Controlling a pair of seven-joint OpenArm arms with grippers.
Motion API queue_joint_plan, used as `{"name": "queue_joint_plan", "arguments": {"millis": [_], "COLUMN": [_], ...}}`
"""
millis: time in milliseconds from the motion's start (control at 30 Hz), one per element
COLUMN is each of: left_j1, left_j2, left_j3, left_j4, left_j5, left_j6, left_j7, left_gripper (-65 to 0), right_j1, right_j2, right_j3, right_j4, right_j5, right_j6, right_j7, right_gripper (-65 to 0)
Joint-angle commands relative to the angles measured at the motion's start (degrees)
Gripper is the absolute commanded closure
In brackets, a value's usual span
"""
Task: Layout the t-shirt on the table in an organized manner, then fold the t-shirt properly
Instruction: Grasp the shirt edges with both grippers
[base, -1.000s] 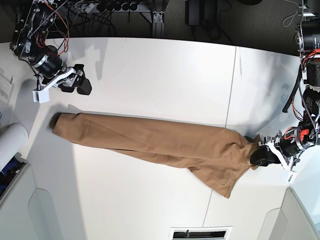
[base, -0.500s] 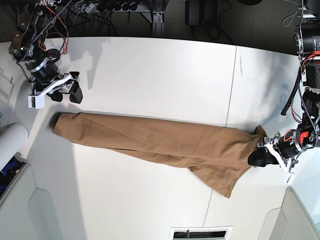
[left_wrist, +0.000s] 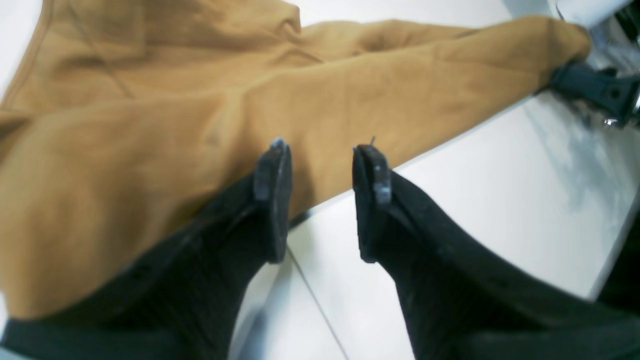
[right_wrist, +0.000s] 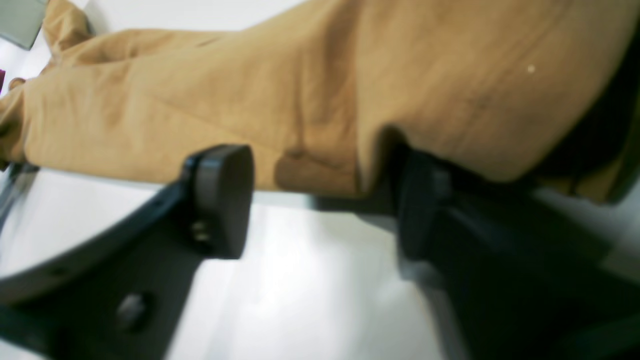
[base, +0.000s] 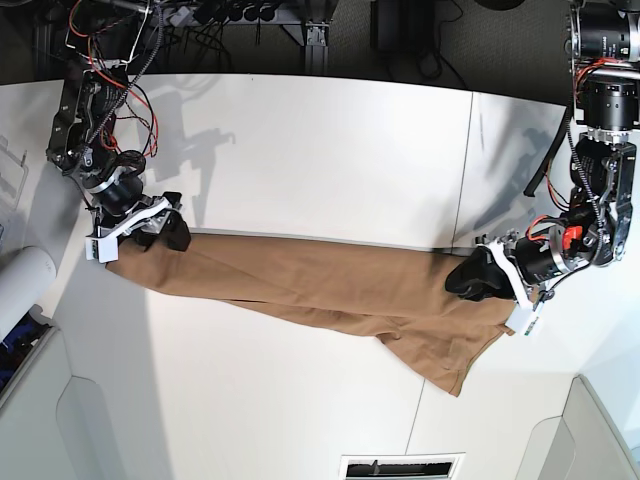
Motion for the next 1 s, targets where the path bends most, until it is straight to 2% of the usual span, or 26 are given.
{"name": "queue_joint_plan", "arguments": {"millis": [0, 67, 167, 300, 367, 467, 567, 767, 967], "left_j1": [-1.53, -1.53, -1.53, -1.55, -1.53, -1.55, -1.53, -1.53, -1.51], "left_j2": [0.22, 2.32, 4.20, 4.28, 4.28, 4.24, 4.02, 1.86, 1.22], "left_j3": [-0.48, -0.48, 0.17, 2.19, 2.51, 2.51, 2.51, 2.51, 2.51], "left_j4": [0.85, 0.83, 0.35, -0.57, -0.57, -0.57, -0.57, -0.57, -0.57], "left_j5": [-0.17, 2.10, 3.85, 5.97, 6.80, 8.37, 8.81, 8.79, 8.76], "left_j6": [-0.54, -0.54, -0.54, -0.54, -0.54, -0.54, -0.54, -0.54, -0.54], "left_j7": [-2.54, -3.13, -3.08, -3.67, -3.67, -4.79, -4.76, -5.18, -5.27], "left_gripper": [-23.7, -23.7, -23.7, -23.7, -23.7, -23.7, -23.7, -23.7, -23.7], "right_j1": [-0.07, -0.35, -0.33, -0.02, -0.02, -0.22, -1.27, -1.01, 5.97], "right_j2": [0.42, 0.44, 0.42, 0.44, 0.44, 0.42, 0.35, -1.81, -3.32], "right_j3": [-0.28, -0.26, -0.26, -0.26, -0.26, -0.28, -0.28, -0.09, 5.14], "right_j4": [0.37, 0.79, 0.83, 1.11, 1.95, 3.80, 5.95, 12.35, 13.38], "right_j5": [-0.61, 1.05, 5.64, 11.87, 16.94, 27.30, 35.39, 40.33, 32.59], "right_j6": [-0.09, 0.96, 0.98, 1.88, 2.27, 3.50, 3.91, 3.85, 3.41], "right_j7": [-2.32, -3.61, -4.61, -5.25, -9.25, -18.29, -20.59, -22.56, -18.03], "right_gripper": [-21.3, 0.0, 0.0, 0.0, 0.0, 0.0, 0.0, 0.0, 0.0]}}
